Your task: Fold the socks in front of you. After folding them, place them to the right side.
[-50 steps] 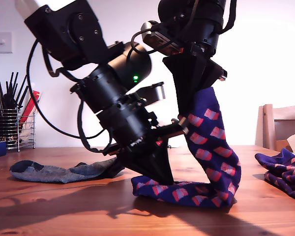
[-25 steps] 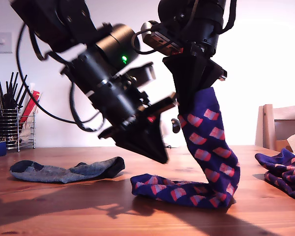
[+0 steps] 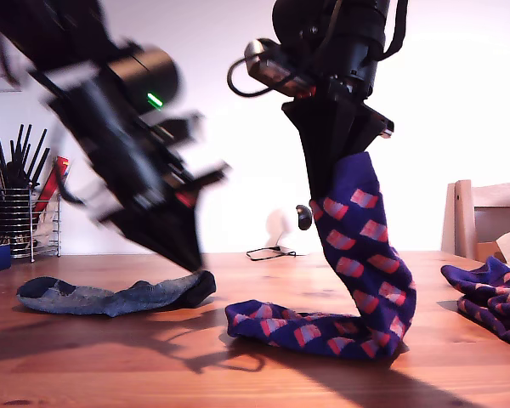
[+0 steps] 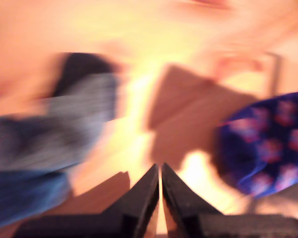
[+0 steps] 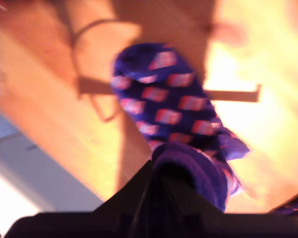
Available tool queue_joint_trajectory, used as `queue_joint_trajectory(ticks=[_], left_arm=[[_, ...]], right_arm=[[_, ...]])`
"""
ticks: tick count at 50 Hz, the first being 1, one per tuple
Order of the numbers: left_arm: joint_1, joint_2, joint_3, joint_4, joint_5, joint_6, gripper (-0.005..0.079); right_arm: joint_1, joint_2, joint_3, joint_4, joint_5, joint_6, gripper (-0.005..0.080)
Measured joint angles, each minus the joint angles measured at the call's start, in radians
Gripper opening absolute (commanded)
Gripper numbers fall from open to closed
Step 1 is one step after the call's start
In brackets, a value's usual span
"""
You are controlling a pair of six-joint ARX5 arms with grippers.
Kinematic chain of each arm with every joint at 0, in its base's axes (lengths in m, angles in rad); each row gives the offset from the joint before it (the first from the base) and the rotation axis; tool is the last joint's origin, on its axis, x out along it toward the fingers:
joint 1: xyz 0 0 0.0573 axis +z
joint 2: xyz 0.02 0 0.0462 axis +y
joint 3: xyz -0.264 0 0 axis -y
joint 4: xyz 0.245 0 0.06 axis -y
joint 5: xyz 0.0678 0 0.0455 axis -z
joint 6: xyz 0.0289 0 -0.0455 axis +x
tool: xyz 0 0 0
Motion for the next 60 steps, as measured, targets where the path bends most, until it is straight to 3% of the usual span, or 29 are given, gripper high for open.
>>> queue_joint_trajectory(ticks=[24, 46, 60], left_arm=[[0.142, -0.085, 0.0, -0.12, -0.034, 0.029, -0.0022], [0.142, -0.085, 0.0, -0.148, -0.02, 0.05, -0.0021], [0.142, -0.085, 0.0, -0.171, -0.019, 0.073, -0.0022]], right_arm=[[0.05, 0.0, 0.0, 0.052, 0.106, 0.039, -0.0013], [0.067, 0.081, 0.0, 0.103, 0.13, 0.053, -0.0013], [0.068, 0.131, 0.0, 0.203, 0.116, 0.049, -0.0013]])
